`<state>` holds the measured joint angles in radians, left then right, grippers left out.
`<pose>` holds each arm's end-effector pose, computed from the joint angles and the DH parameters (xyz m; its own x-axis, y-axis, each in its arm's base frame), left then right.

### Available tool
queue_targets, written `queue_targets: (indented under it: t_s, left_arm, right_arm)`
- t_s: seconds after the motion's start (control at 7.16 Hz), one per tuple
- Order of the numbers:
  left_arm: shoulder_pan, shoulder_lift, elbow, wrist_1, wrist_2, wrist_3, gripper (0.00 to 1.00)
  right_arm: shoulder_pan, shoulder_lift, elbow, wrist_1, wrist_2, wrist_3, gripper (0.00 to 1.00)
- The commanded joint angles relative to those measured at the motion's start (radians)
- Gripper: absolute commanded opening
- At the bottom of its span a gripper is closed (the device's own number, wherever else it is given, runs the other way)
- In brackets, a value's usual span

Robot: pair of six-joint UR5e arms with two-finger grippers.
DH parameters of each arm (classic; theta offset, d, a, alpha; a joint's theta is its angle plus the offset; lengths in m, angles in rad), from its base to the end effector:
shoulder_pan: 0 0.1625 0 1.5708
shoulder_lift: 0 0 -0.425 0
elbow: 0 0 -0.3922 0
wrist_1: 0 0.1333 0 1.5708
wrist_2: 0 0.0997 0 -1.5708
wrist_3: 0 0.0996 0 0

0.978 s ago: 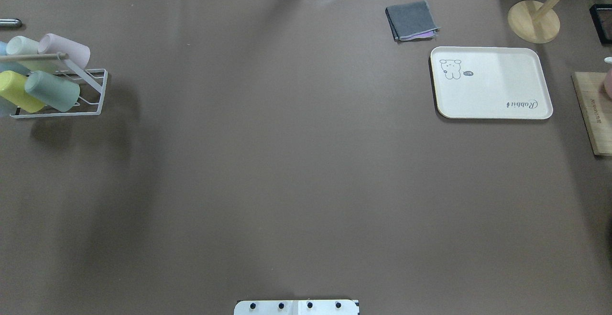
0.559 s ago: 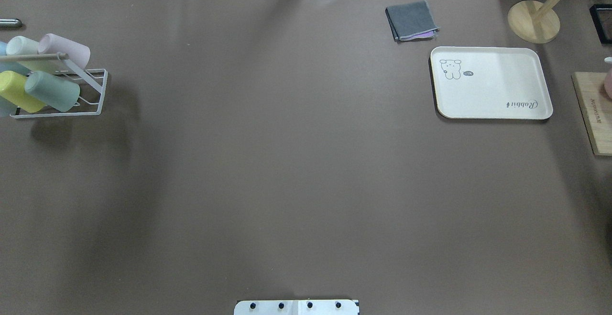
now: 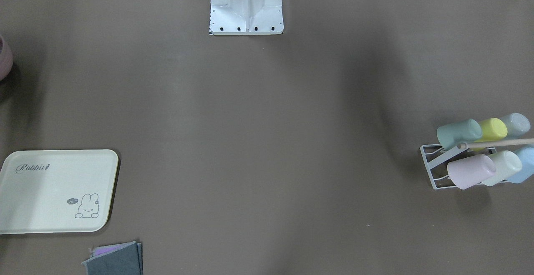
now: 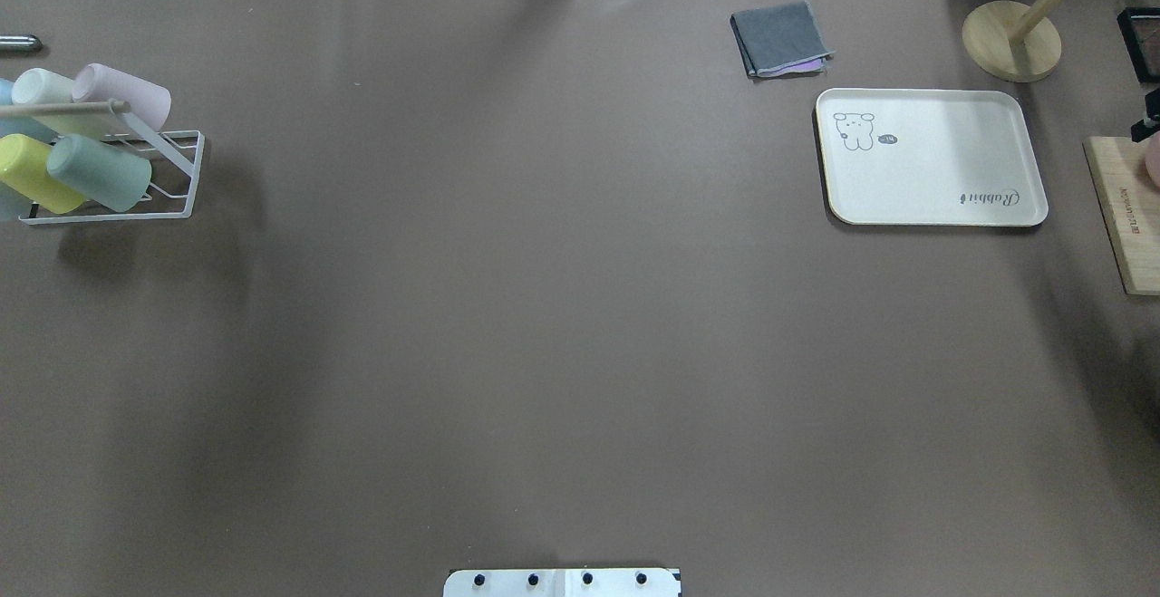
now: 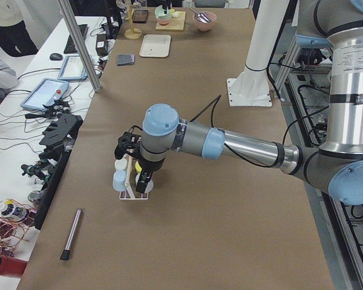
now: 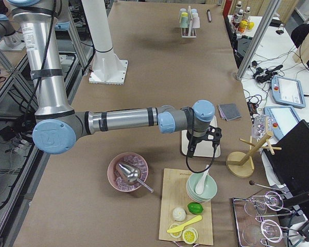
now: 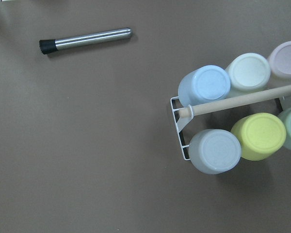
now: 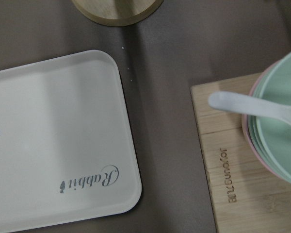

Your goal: Pick up and place green cup on tray

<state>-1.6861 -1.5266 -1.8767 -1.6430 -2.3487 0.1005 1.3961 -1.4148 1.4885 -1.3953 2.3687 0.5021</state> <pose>-0.1179 -0.4671 0.5200 0.7413 0.2399 -0.6268 0.0345 0.9191 0.3926 -0.0382 -0.5730 0.5963 0.6569 0.2005 0.7268 -0.1685 0.9787 -0.1177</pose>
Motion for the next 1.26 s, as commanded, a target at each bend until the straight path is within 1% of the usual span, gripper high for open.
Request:
queue_targets:
  t_s: [0.0, 0.14, 0.28, 0.42, 0.56, 0.7, 0.84, 0.98, 1.12]
  left_arm:
    - [0.002, 0.015, -0.012, -0.192, 0.003, 0.001, 0.99]
    - [0.0, 0.017, -0.019, -0.271, 0.005, 0.001, 0.99]
    - [0.038, 0.003, -0.018, -0.27, 0.02, 0.115, 0.98]
    - [0.137, -0.018, -0.034, -0.27, 0.145, 0.262, 0.98]
    - [0.263, -0.018, -0.095, -0.273, 0.293, 0.339, 0.98]
    - [0.383, -0.026, -0.142, -0.273, 0.425, 0.388, 0.98]
    - [0.498, -0.047, -0.163, -0.271, 0.578, 0.436, 0.98]
    - [0.616, -0.05, -0.177, -0.27, 0.733, 0.502, 0.98]
    - [0.738, -0.084, -0.177, -0.264, 0.913, 0.606, 0.98]
  right_arm:
    - [-0.061, 0.019, -0.147, 0.258, -0.012, 0.099, 0.98]
    - [-0.096, 0.034, -0.157, 0.26, -0.038, 0.116, 0.98]
    - [-0.124, 0.048, -0.171, 0.26, -0.06, 0.118, 0.98]
    - [-0.141, 0.059, -0.195, 0.262, -0.074, 0.116, 0.98]
    - [-0.152, 0.062, -0.23, 0.3, -0.077, 0.115, 0.97]
    - [-0.155, 0.062, -0.314, 0.422, -0.077, 0.115, 0.94]
    - [-0.157, 0.065, -0.344, 0.471, -0.075, 0.118, 0.93]
    - [-0.16, 0.076, -0.344, 0.47, -0.077, 0.118, 0.92]
    - [-0.169, 0.077, -0.344, 0.469, -0.078, 0.119, 0.91]
